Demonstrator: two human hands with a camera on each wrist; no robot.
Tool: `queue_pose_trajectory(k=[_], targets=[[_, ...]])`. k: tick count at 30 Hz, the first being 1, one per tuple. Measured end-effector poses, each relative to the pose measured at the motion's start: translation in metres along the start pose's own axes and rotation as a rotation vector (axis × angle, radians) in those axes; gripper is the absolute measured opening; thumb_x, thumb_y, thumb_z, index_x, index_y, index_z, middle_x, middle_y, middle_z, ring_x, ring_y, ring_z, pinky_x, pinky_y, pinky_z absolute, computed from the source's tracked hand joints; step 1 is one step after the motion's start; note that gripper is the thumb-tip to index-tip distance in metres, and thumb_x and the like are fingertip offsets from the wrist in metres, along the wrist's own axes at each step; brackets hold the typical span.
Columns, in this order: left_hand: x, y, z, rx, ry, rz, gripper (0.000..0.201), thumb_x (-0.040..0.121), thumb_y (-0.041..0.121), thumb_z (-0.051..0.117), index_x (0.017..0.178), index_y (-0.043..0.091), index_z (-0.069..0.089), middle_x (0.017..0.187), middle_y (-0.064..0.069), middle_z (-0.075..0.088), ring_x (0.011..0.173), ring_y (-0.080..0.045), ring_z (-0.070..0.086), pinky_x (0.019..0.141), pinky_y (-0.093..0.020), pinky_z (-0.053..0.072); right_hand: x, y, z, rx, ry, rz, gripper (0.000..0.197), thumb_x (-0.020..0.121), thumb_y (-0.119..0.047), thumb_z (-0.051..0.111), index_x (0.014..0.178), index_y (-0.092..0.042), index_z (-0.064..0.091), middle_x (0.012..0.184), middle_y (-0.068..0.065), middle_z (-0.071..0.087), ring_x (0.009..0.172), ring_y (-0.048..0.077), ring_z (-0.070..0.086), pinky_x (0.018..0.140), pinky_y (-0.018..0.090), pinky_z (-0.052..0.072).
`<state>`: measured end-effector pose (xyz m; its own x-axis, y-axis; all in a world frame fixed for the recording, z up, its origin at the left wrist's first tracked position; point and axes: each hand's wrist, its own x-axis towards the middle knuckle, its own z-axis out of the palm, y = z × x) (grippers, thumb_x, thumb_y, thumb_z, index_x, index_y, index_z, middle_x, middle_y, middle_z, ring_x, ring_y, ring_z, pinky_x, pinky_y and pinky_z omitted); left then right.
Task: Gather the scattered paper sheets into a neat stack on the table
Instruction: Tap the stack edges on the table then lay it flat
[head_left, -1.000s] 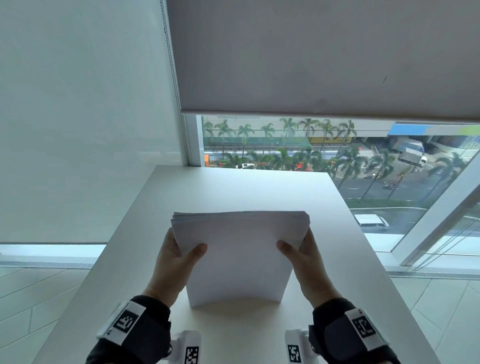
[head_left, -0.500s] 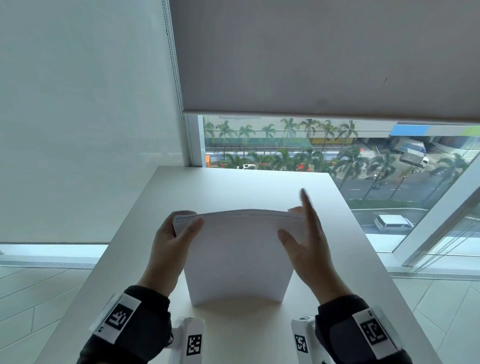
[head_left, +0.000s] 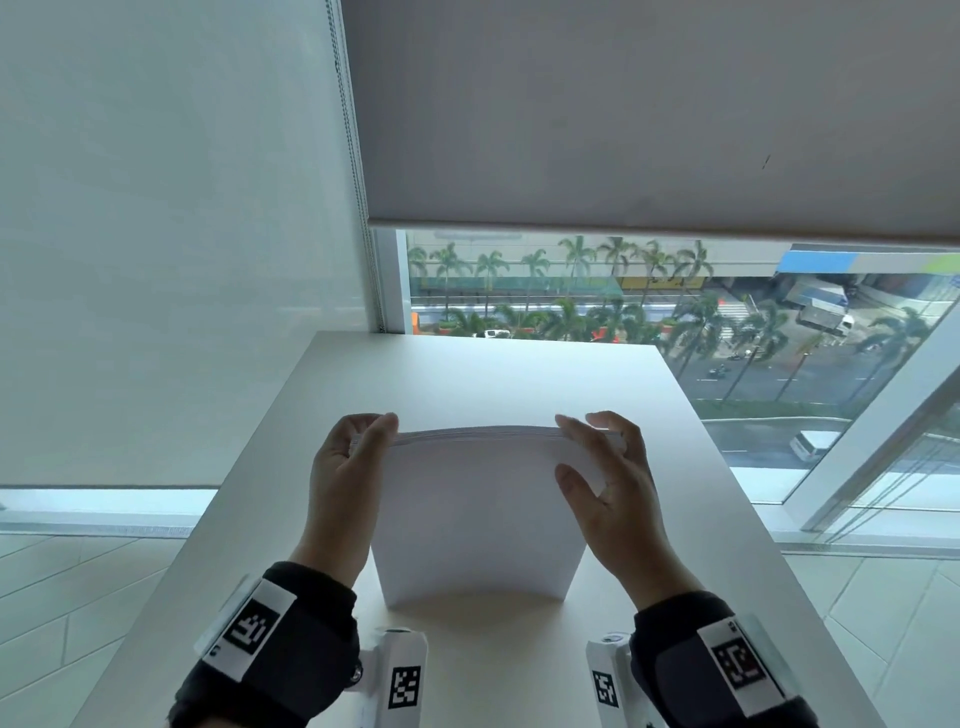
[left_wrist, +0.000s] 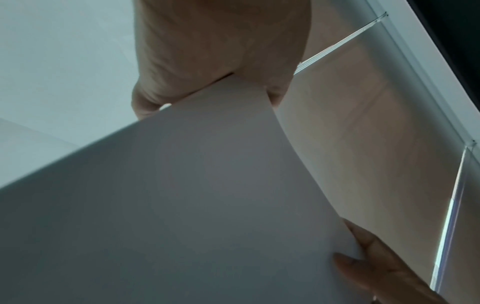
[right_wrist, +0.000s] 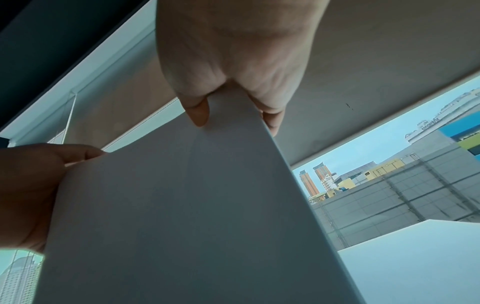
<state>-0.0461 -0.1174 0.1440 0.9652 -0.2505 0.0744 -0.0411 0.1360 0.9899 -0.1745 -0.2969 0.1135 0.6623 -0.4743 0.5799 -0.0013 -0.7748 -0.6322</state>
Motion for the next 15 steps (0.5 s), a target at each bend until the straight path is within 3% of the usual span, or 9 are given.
queue_pose_trajectory(k=[2, 5, 7, 9, 11, 12, 15], targets=[[0.0, 0.001, -0.001, -0.008, -0.026, -0.011, 0.013, 0.069, 0.033, 0.055, 0.07, 0.02, 0.059, 0.064, 0.008, 0.058, 0.069, -0.014, 0.046, 0.059, -0.026, 0.035, 0.0, -0.002, 0.0, 0.023, 0.02, 0.011, 0.055, 0.074, -0.035, 0.048, 0.129, -0.039, 0.04, 0.125, -0.005, 0.037, 0.113, -0.033, 0.023, 0.09, -0.011, 0.02], [0.002, 0.002, -0.007, -0.07, -0.11, -0.002, 0.022, 0.068, 0.039, 0.056, 0.082, 0.023, 0.06, 0.082, 0.001, 0.061, 0.078, -0.016, 0.053, 0.067, -0.026, 0.041, -0.004, -0.002, 0.003, 0.167, 0.062, 0.119, 0.082, 0.07, -0.035, 0.052, 0.144, -0.036, 0.016, 0.134, -0.006, 0.036, 0.115, -0.029, 0.028, 0.093, -0.009, 0.021], [0.006, -0.002, -0.015, -0.122, -0.175, 0.037, 0.038, 0.06, 0.046, 0.058, 0.092, 0.025, 0.06, 0.09, -0.003, 0.065, 0.081, -0.015, 0.057, 0.072, -0.028, 0.044, -0.007, -0.002, 0.003, 0.374, 0.093, 0.278, 0.096, 0.068, -0.032, 0.058, 0.148, -0.033, 0.003, 0.137, -0.005, 0.039, 0.106, -0.008, 0.044, 0.087, -0.004, 0.031], [0.006, -0.01, -0.021, -0.066, -0.249, 0.059, 0.049, 0.054, 0.044, 0.063, 0.1, 0.027, 0.059, 0.088, 0.0, 0.066, 0.079, -0.011, 0.061, 0.071, -0.023, 0.047, -0.008, 0.001, 0.002, 0.62, 0.049, 0.402, 0.088, 0.069, -0.018, 0.055, 0.148, -0.025, 0.017, 0.133, -0.006, 0.044, 0.109, 0.003, 0.043, 0.083, -0.004, 0.036], [0.004, -0.021, -0.023, -0.003, -0.293, 0.053, 0.061, 0.048, 0.037, 0.072, 0.105, 0.019, 0.061, 0.087, 0.004, 0.071, 0.076, -0.004, 0.068, 0.066, -0.016, 0.052, -0.011, 0.004, 0.003, 0.764, -0.056, 0.443, 0.06, 0.068, -0.011, 0.052, 0.126, -0.023, 0.051, 0.112, -0.008, 0.062, 0.098, 0.004, 0.055, 0.084, 0.016, 0.043], [0.003, -0.027, -0.023, 0.015, -0.296, 0.039, 0.067, 0.046, 0.034, 0.075, 0.108, 0.013, 0.061, 0.088, 0.003, 0.073, 0.076, -0.003, 0.07, 0.064, -0.015, 0.053, -0.012, 0.006, 0.004, 0.783, -0.079, 0.451, 0.051, 0.067, -0.009, 0.052, 0.117, -0.019, 0.057, 0.103, -0.007, 0.066, 0.091, 0.005, 0.059, 0.081, 0.022, 0.045], [0.001, -0.038, -0.022, 0.003, -0.272, 0.005, 0.075, 0.043, 0.028, 0.078, 0.113, 0.006, 0.06, 0.091, 0.0, 0.074, 0.076, -0.005, 0.071, 0.062, -0.016, 0.054, -0.013, 0.013, 0.009, 0.799, -0.076, 0.461, 0.058, 0.067, -0.007, 0.053, 0.125, -0.012, 0.052, 0.104, 0.001, 0.064, 0.091, 0.009, 0.061, 0.075, 0.018, 0.049]])
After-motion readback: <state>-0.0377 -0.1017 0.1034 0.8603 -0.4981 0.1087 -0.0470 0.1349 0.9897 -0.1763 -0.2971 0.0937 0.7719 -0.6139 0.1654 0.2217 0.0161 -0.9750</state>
